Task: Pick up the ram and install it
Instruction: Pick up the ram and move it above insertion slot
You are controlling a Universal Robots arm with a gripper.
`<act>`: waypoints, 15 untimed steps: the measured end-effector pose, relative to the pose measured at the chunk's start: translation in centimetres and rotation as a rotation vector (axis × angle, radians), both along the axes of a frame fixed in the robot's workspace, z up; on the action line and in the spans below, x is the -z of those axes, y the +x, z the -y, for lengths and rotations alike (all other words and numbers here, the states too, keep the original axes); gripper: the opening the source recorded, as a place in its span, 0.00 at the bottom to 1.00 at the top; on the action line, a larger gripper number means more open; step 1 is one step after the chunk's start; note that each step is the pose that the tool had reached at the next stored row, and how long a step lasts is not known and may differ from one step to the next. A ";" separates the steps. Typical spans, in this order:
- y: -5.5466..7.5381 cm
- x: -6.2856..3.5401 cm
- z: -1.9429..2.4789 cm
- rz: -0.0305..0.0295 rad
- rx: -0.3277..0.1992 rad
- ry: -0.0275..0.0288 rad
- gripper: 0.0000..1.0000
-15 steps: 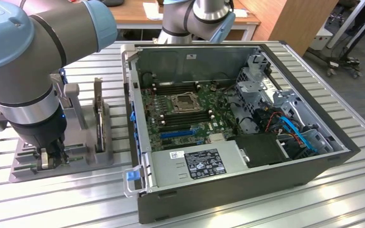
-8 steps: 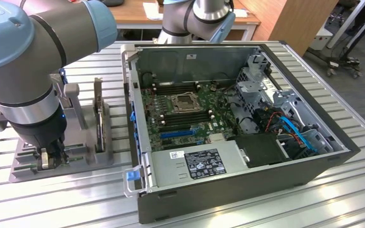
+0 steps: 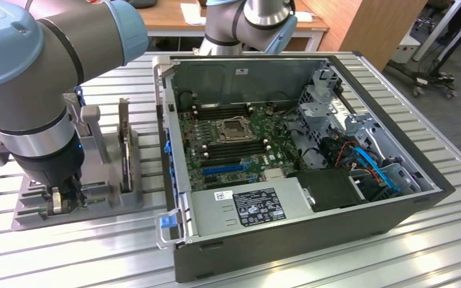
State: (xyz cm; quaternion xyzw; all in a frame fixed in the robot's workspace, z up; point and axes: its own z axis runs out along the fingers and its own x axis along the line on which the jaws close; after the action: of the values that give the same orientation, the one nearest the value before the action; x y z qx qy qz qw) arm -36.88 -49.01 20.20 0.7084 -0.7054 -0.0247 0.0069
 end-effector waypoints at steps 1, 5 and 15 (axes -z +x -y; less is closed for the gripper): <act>0.0 0.00 0.00 0.0000 0.000 0.0000 0.11; 0.0 0.00 0.00 0.0000 0.000 0.0000 0.11; 0.0 -1.32 0.00 0.0000 0.000 0.0001 0.11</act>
State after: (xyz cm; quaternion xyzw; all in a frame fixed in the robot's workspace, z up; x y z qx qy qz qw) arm -36.88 -49.01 21.52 0.7084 -0.7054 -0.0247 0.0069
